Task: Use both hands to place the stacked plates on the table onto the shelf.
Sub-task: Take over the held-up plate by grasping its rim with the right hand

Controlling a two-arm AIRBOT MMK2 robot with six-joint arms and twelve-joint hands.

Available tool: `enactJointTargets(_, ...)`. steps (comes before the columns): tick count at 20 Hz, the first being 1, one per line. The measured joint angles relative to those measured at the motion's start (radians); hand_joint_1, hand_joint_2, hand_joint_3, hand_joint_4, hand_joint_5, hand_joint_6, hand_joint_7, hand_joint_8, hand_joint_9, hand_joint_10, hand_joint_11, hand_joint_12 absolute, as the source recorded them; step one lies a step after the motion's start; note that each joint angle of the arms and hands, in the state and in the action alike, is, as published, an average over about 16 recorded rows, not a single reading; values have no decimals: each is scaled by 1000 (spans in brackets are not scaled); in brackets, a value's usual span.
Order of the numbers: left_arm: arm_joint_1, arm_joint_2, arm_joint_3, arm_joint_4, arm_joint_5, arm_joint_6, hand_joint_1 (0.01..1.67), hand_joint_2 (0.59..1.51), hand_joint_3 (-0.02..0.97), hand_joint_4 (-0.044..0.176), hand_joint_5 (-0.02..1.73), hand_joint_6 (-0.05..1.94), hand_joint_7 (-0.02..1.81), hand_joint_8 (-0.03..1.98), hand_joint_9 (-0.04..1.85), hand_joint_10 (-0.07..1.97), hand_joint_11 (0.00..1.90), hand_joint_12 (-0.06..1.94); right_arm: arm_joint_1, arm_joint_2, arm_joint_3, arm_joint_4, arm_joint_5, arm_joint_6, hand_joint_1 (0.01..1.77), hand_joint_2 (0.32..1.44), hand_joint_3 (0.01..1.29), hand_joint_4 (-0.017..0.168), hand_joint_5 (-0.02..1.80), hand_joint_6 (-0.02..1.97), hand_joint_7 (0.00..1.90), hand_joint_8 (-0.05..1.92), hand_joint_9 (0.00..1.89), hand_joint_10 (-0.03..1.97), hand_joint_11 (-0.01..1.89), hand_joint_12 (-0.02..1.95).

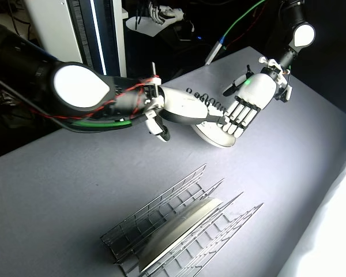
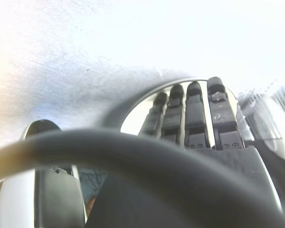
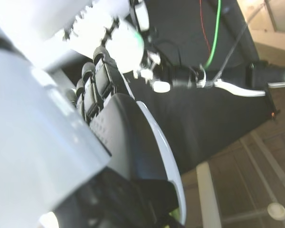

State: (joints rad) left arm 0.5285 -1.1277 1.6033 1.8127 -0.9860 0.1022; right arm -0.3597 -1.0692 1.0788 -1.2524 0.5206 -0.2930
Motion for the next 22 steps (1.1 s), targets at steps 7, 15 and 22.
enactJointTargets(7, -1, -2, 4, 0, -3, 0, 14, 1049, 20, -12, -12, -34, 10, -4, 4, -9, 24, -7, -25, -101, 26, 20, -76, 0, 1144, 901, 14, 3, 18, 17, 20, 10, 18, -16, 13, 714)
enactJointTargets(15, -2, -5, 8, 1, -5, 0, 14, 1050, 20, -12, -12, -35, 14, -4, 6, -10, 24, -8, -39, -188, 76, 34, -137, -1, 1177, 938, 14, 3, 30, 16, 48, 10, 64, 1, 12, 824)
enactJointTargets(22, -4, -8, 12, 3, -10, 1, 14, 1051, 20, -12, -12, -35, 14, -4, 6, -10, 24, -9, -33, -230, 102, 48, -159, -3, 1242, 998, 14, -1, 232, 65, 285, 59, 301, 165, 128, 1137)
